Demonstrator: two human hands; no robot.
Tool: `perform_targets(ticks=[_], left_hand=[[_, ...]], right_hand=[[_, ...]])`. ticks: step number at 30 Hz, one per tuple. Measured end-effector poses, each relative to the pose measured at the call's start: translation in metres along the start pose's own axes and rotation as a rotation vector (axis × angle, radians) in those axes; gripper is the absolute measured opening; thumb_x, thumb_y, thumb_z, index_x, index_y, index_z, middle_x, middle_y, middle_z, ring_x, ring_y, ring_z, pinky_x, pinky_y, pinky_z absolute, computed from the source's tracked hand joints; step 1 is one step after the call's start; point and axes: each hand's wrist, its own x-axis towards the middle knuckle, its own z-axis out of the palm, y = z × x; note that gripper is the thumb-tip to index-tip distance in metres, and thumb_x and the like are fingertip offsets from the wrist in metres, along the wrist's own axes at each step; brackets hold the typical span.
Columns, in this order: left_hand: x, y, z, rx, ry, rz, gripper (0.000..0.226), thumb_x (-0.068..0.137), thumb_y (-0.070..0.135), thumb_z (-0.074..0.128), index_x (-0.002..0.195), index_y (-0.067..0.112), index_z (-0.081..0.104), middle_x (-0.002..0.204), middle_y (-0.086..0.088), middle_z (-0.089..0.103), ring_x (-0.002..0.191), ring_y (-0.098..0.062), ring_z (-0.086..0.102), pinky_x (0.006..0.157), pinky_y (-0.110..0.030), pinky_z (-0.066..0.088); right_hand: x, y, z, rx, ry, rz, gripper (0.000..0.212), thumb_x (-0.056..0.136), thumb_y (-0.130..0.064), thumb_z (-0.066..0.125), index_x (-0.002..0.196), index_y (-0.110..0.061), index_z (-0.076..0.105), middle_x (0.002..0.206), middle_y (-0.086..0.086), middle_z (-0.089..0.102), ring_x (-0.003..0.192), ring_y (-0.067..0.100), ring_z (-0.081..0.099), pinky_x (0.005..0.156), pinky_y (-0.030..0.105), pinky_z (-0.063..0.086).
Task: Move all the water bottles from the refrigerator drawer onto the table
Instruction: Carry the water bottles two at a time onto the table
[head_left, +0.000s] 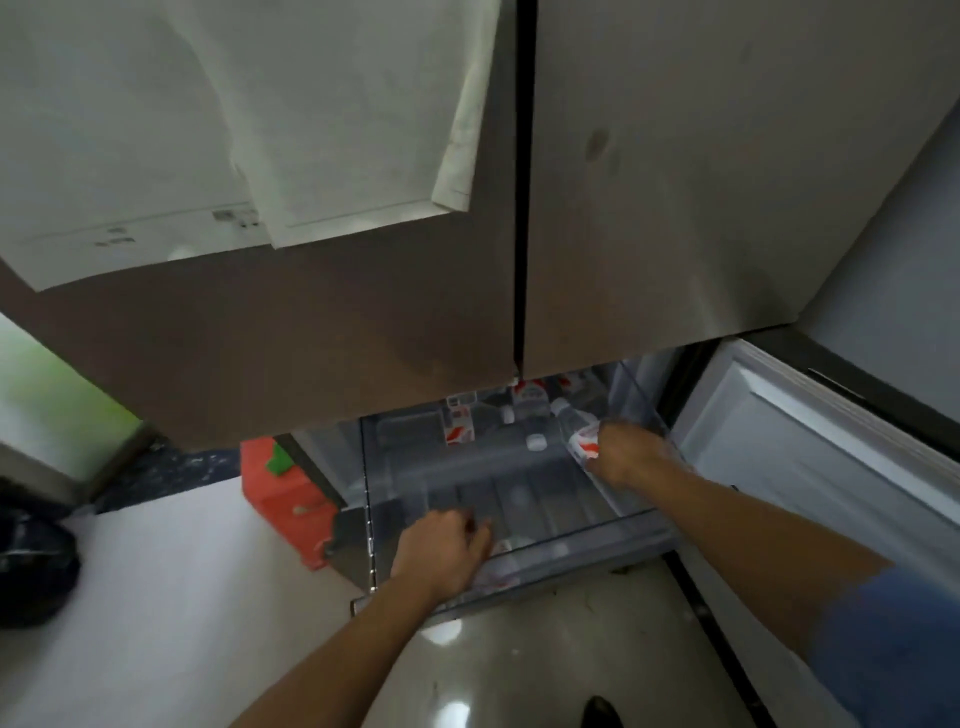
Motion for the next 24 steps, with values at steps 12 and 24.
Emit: perform_targets(ticks=[12,24], left_hand=[[0.001,0.0,0.008,-0.038,0.064,-0.149,0.038,0.093,0.052,0.041,0.106,0.022,0.06,0.088,-0.003,0.066,0.081,-0.018,0.062,0.077,-0.033,0.051],[-0.015,-0.002,-0.017,-0.153,0.18,-0.182,0.032,0.094,0.049,0.045,0.091,0.021,0.061,0.082,-0.005,0.069,0.082,-0.024,0.065,0.07,-0.035,0.051]], right_hand=[[0.043,0.019,0.019,0.21,-0.049,0.082,0.062,0.086,-0.048,0.06,0.133,-0.011,0.043,0.123,0.014,0.059,0.094,0.027,0.057,0.079,0.03,0.043],[-0.042,0.001,-0.023,-0.042,0.135,-0.363,0.076,0.066,-0.048,0.077,0.13,-0.03,0.041,0.118,0.001,0.065,0.103,0.025,0.063,0.076,0.032,0.047]])
